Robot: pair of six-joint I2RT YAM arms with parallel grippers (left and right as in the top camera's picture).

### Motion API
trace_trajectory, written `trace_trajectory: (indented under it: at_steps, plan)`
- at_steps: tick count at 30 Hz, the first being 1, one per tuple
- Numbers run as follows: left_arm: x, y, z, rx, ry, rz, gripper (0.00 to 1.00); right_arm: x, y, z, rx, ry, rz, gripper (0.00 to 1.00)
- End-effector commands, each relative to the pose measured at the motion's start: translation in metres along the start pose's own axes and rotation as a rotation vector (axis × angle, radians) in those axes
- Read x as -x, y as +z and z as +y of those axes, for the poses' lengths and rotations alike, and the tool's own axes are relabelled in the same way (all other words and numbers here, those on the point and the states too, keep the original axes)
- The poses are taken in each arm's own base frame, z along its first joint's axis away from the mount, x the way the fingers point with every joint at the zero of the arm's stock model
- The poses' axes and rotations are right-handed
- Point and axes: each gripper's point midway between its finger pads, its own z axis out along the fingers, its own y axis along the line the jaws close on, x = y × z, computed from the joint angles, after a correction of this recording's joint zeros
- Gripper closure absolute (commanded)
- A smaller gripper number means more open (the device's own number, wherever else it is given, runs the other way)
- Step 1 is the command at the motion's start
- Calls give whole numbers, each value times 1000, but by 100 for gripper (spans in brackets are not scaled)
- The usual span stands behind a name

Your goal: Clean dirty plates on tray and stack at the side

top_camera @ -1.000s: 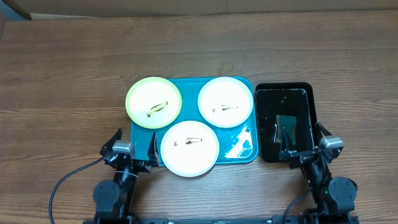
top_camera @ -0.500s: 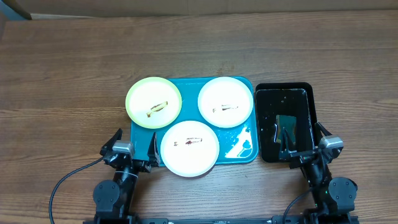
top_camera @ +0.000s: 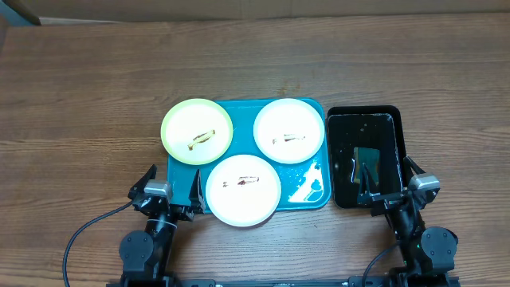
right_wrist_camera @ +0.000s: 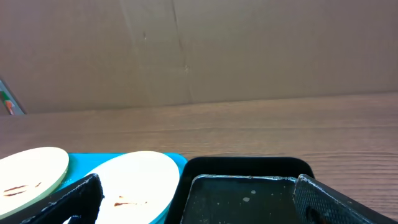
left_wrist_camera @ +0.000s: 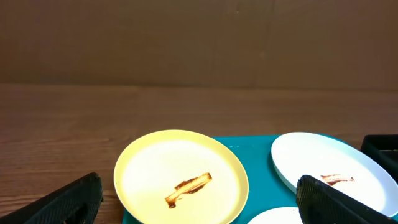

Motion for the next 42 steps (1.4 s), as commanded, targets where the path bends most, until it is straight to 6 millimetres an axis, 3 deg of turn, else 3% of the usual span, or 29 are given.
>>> trace_trajectory:
  at_steps: [1,15,21,34,42]
  plan:
    - [-3,0,-1,-2,-3,8,0,-2,0,1,5,-7,-4,0]
    - [-3,0,-1,-1,-3,8,0,-2,0,1,5,-7,-4,0]
    - [-3,0,8,51,-4,9,0,-1,0,1,5,4,-6,0]
    - [-6,-8,6,56,-76,99,0,-2,-6,1,-11,128,65,0]
    - [21,-25,1,76,-93,267,0,15,-13,5,-38,232,159,0]
